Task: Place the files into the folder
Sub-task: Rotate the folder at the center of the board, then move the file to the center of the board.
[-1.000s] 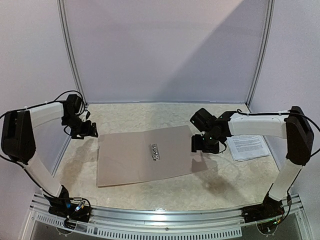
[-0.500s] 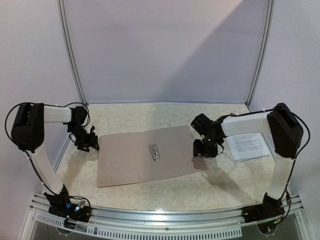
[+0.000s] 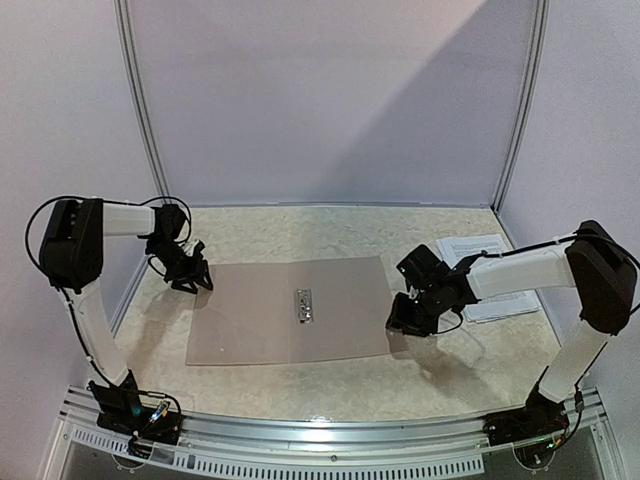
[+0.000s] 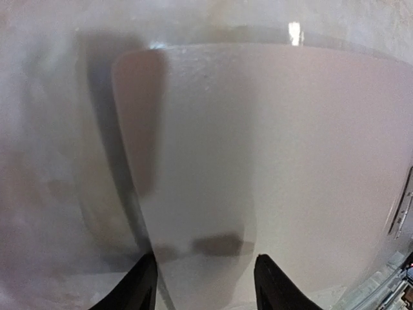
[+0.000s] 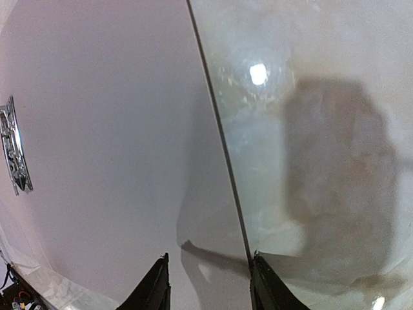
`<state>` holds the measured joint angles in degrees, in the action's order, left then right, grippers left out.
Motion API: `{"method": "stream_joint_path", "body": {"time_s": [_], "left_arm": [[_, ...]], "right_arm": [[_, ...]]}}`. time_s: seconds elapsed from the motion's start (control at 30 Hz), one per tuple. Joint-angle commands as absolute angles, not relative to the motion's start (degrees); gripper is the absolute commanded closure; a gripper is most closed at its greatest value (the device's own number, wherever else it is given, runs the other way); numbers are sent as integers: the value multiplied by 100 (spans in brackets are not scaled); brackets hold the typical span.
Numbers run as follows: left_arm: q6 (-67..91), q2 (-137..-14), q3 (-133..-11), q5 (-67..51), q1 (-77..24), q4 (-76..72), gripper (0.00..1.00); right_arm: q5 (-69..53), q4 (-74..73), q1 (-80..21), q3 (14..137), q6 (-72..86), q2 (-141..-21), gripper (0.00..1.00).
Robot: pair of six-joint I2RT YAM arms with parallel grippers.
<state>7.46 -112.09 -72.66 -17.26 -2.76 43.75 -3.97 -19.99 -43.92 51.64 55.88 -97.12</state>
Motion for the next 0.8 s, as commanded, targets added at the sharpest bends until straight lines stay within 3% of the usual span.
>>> {"method": "stream_joint_path", "body": {"time_s": [0.0, 0.17, 0.3, 0.47, 0.53, 0.57, 0.77], "left_arm": [[633, -11698, -7398, -1947, -489, 4396, 47], [601, -11692, -7550, -1963, -492, 4551, 47], [371, -11590, -7793, -1470, -394, 4812, 46], [72, -11090, -8083, -1266, -230, 5118, 32], [-65, -10812, -8172, -1193, -237, 5194, 25], [-153, -10673, -8207, -1199, -235, 5216, 23], [-272, -10162, -8389, -1303, -342, 5410, 17]], "right_arm": [[-525, -2672, -4596, 4906, 5991, -9547, 58], [-391, -3138, -4620, 4904, 6055, -9024, 56], [427, -4395, -4396, 5544, 5504, -8627, 47], [1293, -5783, -3355, 6398, 4350, -8538, 23], [1499, -5947, -2784, 6605, 3742, -8658, 5], [1515, -5946, -2490, 6697, 3548, -8755, 2], [1041, -5492, -938, 7228, 2371, -9548, 1]]}}
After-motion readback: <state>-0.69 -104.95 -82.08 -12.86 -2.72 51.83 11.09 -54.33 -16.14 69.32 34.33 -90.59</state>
